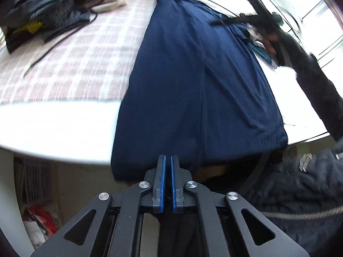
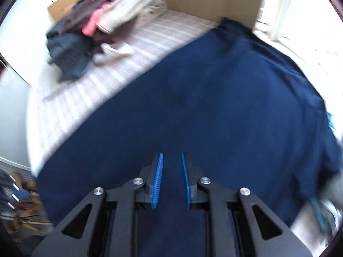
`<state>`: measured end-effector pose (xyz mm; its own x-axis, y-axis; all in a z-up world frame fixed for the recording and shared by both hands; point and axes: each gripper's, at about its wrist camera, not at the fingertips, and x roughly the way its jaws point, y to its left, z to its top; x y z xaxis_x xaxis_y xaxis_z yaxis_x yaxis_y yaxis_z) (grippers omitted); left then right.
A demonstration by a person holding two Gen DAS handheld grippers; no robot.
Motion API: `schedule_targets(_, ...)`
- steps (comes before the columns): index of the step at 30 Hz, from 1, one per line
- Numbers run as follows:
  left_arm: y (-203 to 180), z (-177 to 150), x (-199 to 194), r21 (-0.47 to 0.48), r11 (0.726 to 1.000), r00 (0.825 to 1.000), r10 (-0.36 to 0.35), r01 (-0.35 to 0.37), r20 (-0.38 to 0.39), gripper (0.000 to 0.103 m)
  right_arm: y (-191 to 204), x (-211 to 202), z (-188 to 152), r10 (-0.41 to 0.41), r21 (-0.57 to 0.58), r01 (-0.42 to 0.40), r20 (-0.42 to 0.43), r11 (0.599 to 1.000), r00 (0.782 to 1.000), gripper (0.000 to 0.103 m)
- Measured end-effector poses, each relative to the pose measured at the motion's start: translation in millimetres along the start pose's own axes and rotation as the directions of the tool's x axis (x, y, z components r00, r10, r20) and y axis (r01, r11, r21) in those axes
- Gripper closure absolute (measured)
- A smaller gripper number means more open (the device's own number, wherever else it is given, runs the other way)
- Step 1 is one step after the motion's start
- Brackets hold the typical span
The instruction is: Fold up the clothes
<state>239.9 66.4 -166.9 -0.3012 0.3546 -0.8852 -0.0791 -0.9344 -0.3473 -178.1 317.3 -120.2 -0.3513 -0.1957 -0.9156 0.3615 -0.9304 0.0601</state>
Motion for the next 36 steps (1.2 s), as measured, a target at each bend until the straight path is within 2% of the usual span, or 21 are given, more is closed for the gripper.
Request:
schedule_targets(2, -12, 15, 15, 0.028, 0.999, 1.0, -0.019, 0.019, 0.011, 0.1, -23, 0, -18, 0.016, 0.083, -0.014, -0.017, 0.996, 1.0, 0.086)
schedule_targets(3, -5, 15, 13, 0.048, 0.999, 1.0, -0.022, 0.022, 0.003, 0.1, -37, 1, -24, 0.01, 0.139, -0.006, -0.03, 0.99, 0.999, 0.086)
schedule_targets(6, -14, 28, 39, 0.103, 0.995, 0.999, 0.021, -0.016, -0.049, 0.1, -68, 17, -39, -0.012, 0.198, 0.032, -0.102, 0.98, 0.995, 0.088)
schedule_targets(7, -15, 28, 39, 0.113, 0.993, 0.999, 0.02, -0.016, -0.036, 0.1, -72, 12, -40, -0.011, 0.211, 0.028, -0.079, 0.977, 0.997, 0.09)
schedule_targets(8, -10, 27, 33, 0.111, 0.994, 0.999, 0.016, -0.011, -0.049, 0.1, -76, 7, -43, -0.022, 0.234, 0.044, -0.093, 0.971, 0.995, 0.089)
schedule_targets(11, -16, 27, 19, 0.112, 0.992, 0.998, 0.054, -0.049, -0.043, 0.1, -84, -42, -59, 0.062, 0.298, -0.076, 0.058, 0.951, 0.996, 0.087)
schedule_targets(14, -41, 28, -5, 0.138, 0.99, 1.0, 0.019, -0.02, 0.007, 0.1, -94, -95, -91, 0.073, 0.346, -0.132, 0.178, 0.929, 0.981, 0.081)
schedule_targets(19, -110, 30, -18, 0.251, 0.964, 0.996, -0.089, 0.081, 0.022, 0.1, -123, -147, -160, -0.018, 0.468, -0.084, 0.208, 0.88, 0.978, 0.069)
schedule_targets(21, -134, 27, -15, 0.305, 0.944, 0.991, -0.134, 0.125, 0.007, 0.1, -133, -158, -179, -0.067, 0.521, -0.043, 0.189, 0.852, 0.98, 0.068)
schedule_targets(24, -157, 33, 0, 0.364, 0.918, 0.987, -0.156, 0.157, -0.032, 0.1, -151, -171, -197, -0.134, 0.581, 0.019, 0.156, 0.814, 0.979, 0.068)
schedule_targets(27, -175, 45, 16, 0.4, 0.896, 0.982, -0.178, 0.191, -0.071, 0.1, -167, -179, -198, -0.121, 0.612, -0.003, 0.161, 0.791, 0.98, 0.068)
schedule_targets(29, -191, 49, 25, 0.468, 0.866, 0.984, -0.166, 0.176, -0.064, 0.099, -169, -184, -187, -0.136, 0.585, 0.02, 0.155, 0.811, 0.979, 0.068)
schedule_targets(31, -208, 67, 33, 0.499, 0.853, 0.988, -0.142, 0.152, -0.058, 0.1, -172, -189, -168, -0.15, 0.551, 0.045, 0.147, 0.834, 0.978, 0.068)
schedule_targets(32, -212, 78, 31, 0.516, 0.845, 0.989, -0.144, 0.144, -0.041, 0.095, -177, -184, -155, -0.15, 0.533, 0.057, 0.132, 0.844, 0.98, 0.067)
schedule_targets(34, -222, 104, 33, 0.553, 0.825, 0.991, -0.136, 0.117, -0.007, 0.094, -187, -171, -128, -0.151, 0.498, 0.082, 0.101, 0.863, 0.983, 0.057)
schedule_targets(36, -236, 132, 46, 0.586, 0.807, 0.994, -0.11, 0.078, 0.02, 0.094, -197, -159, -101, -0.154, 0.461, 0.105, 0.07, 0.881, 0.986, 0.057)
